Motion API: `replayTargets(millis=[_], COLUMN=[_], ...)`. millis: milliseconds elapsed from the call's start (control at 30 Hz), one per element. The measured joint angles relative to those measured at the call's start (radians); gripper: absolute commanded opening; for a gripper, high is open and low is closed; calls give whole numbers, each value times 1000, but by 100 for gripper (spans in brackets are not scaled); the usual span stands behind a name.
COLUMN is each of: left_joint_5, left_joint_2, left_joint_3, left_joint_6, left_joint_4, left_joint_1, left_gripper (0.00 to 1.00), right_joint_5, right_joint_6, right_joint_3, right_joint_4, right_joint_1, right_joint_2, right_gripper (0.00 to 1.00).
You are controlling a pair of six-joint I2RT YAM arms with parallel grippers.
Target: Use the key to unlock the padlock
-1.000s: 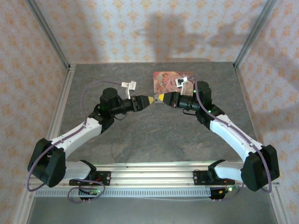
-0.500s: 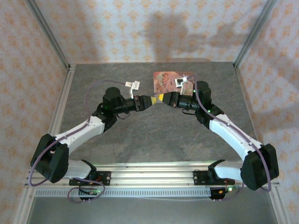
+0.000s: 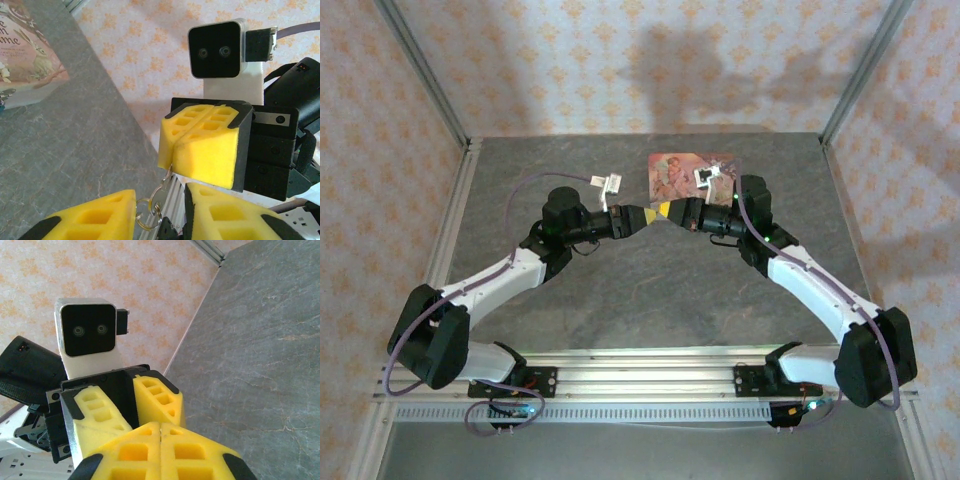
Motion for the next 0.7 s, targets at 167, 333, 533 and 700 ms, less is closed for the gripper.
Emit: replayTargets(millis=[167,333,533,700], left_joint_5=[0,0,3,3], left_joint_2=[0,0,0,0], left_joint_3=[0,0,0,0], left_joint_6=[0,0,0,0], left_joint_4=[6,6,5,5], left_joint_1=[0,0,0,0], left_gripper=[24,26,21,19], right_joint_5=[0,0,0,1], right_joint_6=[1,8,15,15], right_joint_3=[-10,-11,-16,-19], right_joint_4=[4,10,18,25], right_joint_1=[0,0,0,0], right_joint_2=[0,0,0,-2], right_gripper=[0,0,0,0])
